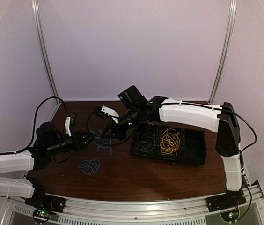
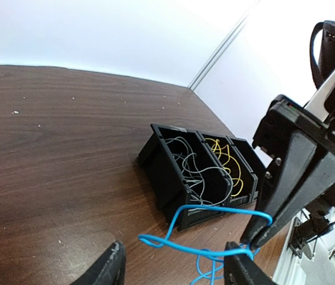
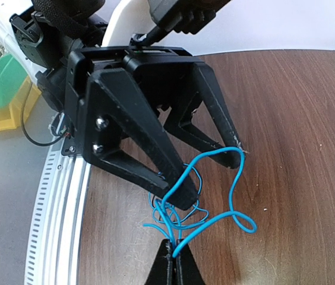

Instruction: Untangle the cables

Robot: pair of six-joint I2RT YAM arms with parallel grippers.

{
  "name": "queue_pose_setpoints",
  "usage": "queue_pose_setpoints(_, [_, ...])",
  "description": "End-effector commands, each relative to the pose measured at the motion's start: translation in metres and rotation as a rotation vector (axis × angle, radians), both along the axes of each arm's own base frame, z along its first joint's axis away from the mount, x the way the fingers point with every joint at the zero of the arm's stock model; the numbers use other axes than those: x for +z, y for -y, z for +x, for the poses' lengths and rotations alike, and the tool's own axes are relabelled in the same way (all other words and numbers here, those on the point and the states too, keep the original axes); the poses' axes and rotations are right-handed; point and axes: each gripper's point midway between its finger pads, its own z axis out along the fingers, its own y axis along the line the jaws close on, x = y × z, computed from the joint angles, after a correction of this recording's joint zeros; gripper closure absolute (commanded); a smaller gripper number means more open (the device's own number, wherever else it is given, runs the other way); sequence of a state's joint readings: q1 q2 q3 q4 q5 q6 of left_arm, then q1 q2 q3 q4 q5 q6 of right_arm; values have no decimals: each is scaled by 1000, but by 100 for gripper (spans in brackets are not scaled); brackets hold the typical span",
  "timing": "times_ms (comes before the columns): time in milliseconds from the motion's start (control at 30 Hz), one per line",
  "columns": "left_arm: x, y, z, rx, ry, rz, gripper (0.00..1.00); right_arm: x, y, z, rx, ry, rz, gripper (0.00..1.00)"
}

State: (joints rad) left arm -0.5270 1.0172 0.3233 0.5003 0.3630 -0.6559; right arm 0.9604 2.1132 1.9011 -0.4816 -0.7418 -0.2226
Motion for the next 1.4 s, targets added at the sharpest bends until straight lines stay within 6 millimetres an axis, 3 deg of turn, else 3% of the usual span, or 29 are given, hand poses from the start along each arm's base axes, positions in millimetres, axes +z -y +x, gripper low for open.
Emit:
queue_pose_setpoints(0, [22, 7, -5, -59, 53, -45, 39, 22, 6, -4, 2, 63, 24, 99])
queue_pose_setpoints(200, [12, 0, -7, -23, -24, -17, 37, 20, 10, -3, -7, 127, -1, 99])
queue_pose_setpoints(400, [26, -8, -8, 11, 88, -32, 40, 21, 11, -18, 49, 113, 0, 99])
queue_pose_setpoints(667, [17, 3, -7, -66, 172, 58, 49, 31, 14, -34, 91, 74, 26, 98])
queue_pose_setpoints(900, [31, 3, -13, -85, 246, 29, 50, 32, 12, -42, 116, 48, 36, 97])
queue_pose_setpoints(1067, [19, 3, -1, -31, 50, 0, 38, 25, 11, -33, 68, 139, -4, 98])
queue_pose_setpoints(1233, [-10, 1, 13, 75, -280, -35, 34, 20, 12, -20, 5, 255, -47, 99])
queue_pose_setpoints(1367, [4, 10, 3, 14, -309, -156, 33, 14, 14, -20, -2, 299, -75, 99])
